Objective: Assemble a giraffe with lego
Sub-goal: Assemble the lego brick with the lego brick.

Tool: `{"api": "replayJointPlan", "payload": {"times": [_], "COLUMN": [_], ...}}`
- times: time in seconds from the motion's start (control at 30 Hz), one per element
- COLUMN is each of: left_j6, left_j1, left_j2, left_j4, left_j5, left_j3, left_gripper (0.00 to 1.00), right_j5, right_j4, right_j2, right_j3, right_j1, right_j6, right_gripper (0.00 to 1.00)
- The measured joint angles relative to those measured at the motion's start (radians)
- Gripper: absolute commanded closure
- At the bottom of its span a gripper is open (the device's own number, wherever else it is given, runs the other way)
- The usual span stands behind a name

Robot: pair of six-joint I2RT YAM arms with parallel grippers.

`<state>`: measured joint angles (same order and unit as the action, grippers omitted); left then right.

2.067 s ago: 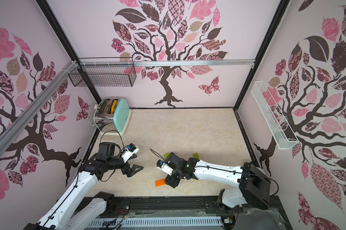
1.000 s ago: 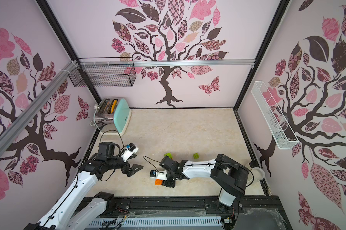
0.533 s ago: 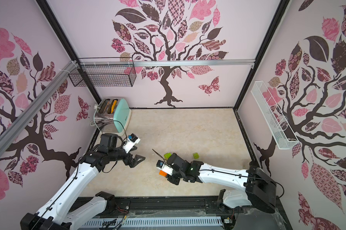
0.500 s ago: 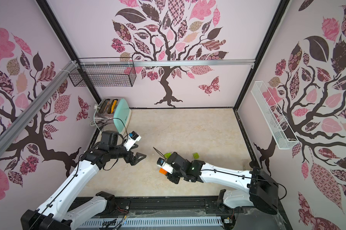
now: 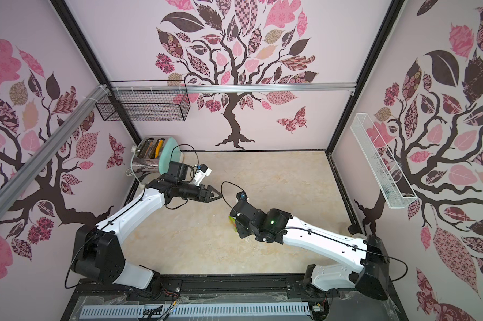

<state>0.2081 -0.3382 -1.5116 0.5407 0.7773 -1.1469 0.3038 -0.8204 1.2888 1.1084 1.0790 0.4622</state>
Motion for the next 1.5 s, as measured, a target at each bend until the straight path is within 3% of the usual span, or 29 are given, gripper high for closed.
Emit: {"api": "replayJointPlan", "payload": {"times": [0.07, 0.27, 0.63, 0.83, 1.03, 1.5], "left_j6": [0.039, 0.065, 0.061, 0.046, 0.024, 0.000], "left_j1": [-0.014, -0.040, -0.077, -0.107, -0.140, -0.142], "left_j2": [-0.026, -0.070, -0.106, -0.135, -0.161, -0.188], "left_j4": [-0.024, -0.051, -0.087, -0.079, -0.062, -0.042], "left_j5": [0.031, 0.070, 0.129, 0.133, 0.133, 0.095], "left_j3": [0.000, 0.007, 0.030, 0.027, 0.022, 0.019], "left_gripper": [0.31, 0.38, 0.44, 0.44, 0.54, 0.66], "right_j5": [-0.001, -0.002, -0.021, -0.040, -0.050, -0.061], "right_j4": [-0.013, -0.030, -0.036, -0.042, -0.039, -0.037], "right_j2": [0.032, 0.113, 0.254, 0.255, 0.257, 0.269], "right_j3": [0.002, 0.064, 0.156, 0.148, 0.140, 0.143], "right_j1": [0.000, 0.000, -0.019, -0.035, -0.036, -0.043], "right_j6": [0.028, 0.049, 0.000, -0.008, -0.018, -0.026], "right_gripper": [1.00, 1.00, 1.00, 1.00, 1.00, 1.00]}}
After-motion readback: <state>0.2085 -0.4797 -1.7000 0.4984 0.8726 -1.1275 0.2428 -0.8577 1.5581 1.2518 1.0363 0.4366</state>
